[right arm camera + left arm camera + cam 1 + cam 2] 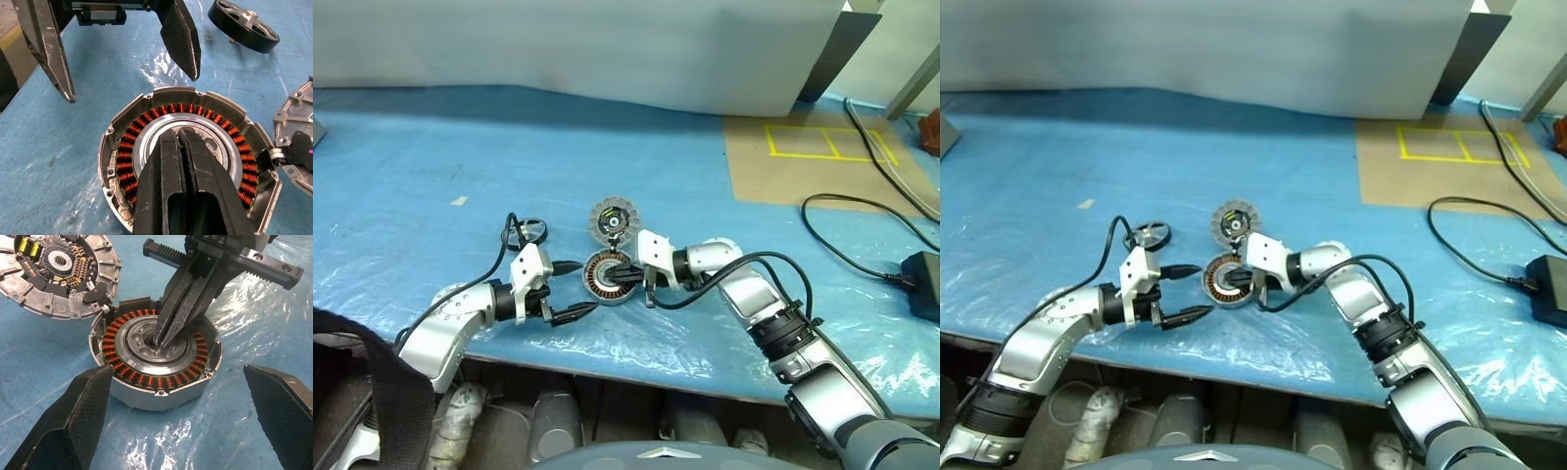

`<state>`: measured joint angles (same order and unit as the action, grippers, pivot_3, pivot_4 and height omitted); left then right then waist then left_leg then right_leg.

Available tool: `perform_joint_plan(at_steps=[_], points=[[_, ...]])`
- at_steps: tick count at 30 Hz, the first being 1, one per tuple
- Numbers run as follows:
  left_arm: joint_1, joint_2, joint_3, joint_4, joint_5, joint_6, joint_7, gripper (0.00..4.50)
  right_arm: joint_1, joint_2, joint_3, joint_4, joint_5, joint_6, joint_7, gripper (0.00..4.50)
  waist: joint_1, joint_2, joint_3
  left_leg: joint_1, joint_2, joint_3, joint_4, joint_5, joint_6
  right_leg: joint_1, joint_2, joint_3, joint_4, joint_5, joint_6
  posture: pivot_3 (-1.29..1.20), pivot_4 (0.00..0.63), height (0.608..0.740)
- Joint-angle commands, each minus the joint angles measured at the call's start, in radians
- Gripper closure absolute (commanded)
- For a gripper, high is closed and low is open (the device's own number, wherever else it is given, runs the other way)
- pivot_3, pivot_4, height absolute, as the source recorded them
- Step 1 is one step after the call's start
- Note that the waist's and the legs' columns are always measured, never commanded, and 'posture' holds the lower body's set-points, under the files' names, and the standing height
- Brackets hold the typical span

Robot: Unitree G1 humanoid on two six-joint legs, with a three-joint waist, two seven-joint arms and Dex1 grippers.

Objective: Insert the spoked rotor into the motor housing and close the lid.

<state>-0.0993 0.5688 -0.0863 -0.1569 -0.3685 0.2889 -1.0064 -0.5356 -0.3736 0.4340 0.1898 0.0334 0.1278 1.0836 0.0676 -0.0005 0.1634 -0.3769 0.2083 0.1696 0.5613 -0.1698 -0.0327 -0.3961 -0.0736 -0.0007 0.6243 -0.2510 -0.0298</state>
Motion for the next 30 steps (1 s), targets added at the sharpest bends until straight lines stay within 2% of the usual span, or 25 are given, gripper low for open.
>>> perform_joint_plan(at_steps=[1,8,14,17,19,24,27,30], points=[[-0.001,0.005,0.013,-0.017,-0.007,-0.005,0.003,0.0,0.0,-0.002,-0.001,0.058,-0.022,0.016,-0.01,4.46,0.0,0.0,0.0,0.001,0.0,0.0,0.0,0.0,0.0,0.001,0.0,0.0,0.0,0.0,0.0,0.0,0.15,0.74],[-0.012,-0.004,0.005,-0.011,-0.008,-0.006,0.005,0.0,-0.041,0.061,-0.126,-0.06,0.193,0.268,0.023,4.46,0.0,0.0,0.0,0.001,0.0,0.0,0.0,0.0,0.001,0.0,0.0,0.0,0.0,0.0,0.0,0.0,0.15,0.74],[-0.011,-0.004,0.004,-0.015,-0.008,-0.004,0.006,0.0,0.004,0.01,-0.01,0.003,0.035,0.137,0.006,4.46,0.0,0.0,0.0,-0.007,0.0,0.0,-0.001,0.001,-0.002,-0.007,0.0,-0.001,-0.001,0.0,0.0,0.0,0.15,0.74],[-0.008,-0.002,0.006,-0.018,-0.009,-0.002,0.007,0.0,0.019,-0.037,0.053,0.05,-0.069,0.015,-0.008,4.46,0.0,0.0,0.0,-0.007,0.0,0.0,-0.001,0.001,-0.002,-0.006,0.0,-0.001,-0.001,0.0,0.0,0.0,0.15,0.74],[-0.007,-0.001,0.008,-0.018,-0.01,-0.001,0.007,0.0,0.024,-0.043,0.057,0.062,-0.08,-0.009,-0.008,4.46,0.001,0.0,-0.001,-0.005,0.0,0.0,-0.001,0.001,-0.002,-0.005,0.0,-0.001,-0.001,0.0,0.0,0.0,0.15,0.74],[-0.01,-0.001,0.009,-0.017,-0.011,0.0,0.005,0.0,-0.005,0.023,-0.045,0.032,0.056,0.098,-0.006,4.46,0.0,-0.001,-0.001,0.002,-0.001,0.0,-0.001,-0.001,0.001,0.002,-0.001,0.0,-0.001,0.0,0.0,0.0,0.15,0.74],[-0.014,-0.002,0.006,-0.017,-0.011,0.001,0.003,0.0,-0.043,0.078,-0.128,-0.006,0.173,0.223,-0.009,4.46,0.0,-0.001,-0.001,0.001,0.0,0.0,-0.001,-0.001,0.002,0.001,-0.001,0.0,-0.001,0.0,0.0,0.0,0.15,0.74],[-0.016,-0.001,0.005,-0.018,-0.012,0.002,0.001,0.0,-0.058,0.098,-0.152,-0.045,0.215,0.288,-0.007,4.46,-0.002,-0.001,-0.001,-0.005,0.0,0.0,-0.001,0.0,-0.001,-0.006,0.0,0.0,0.0,0.0,0.0,0.0,0.15,0.74]])
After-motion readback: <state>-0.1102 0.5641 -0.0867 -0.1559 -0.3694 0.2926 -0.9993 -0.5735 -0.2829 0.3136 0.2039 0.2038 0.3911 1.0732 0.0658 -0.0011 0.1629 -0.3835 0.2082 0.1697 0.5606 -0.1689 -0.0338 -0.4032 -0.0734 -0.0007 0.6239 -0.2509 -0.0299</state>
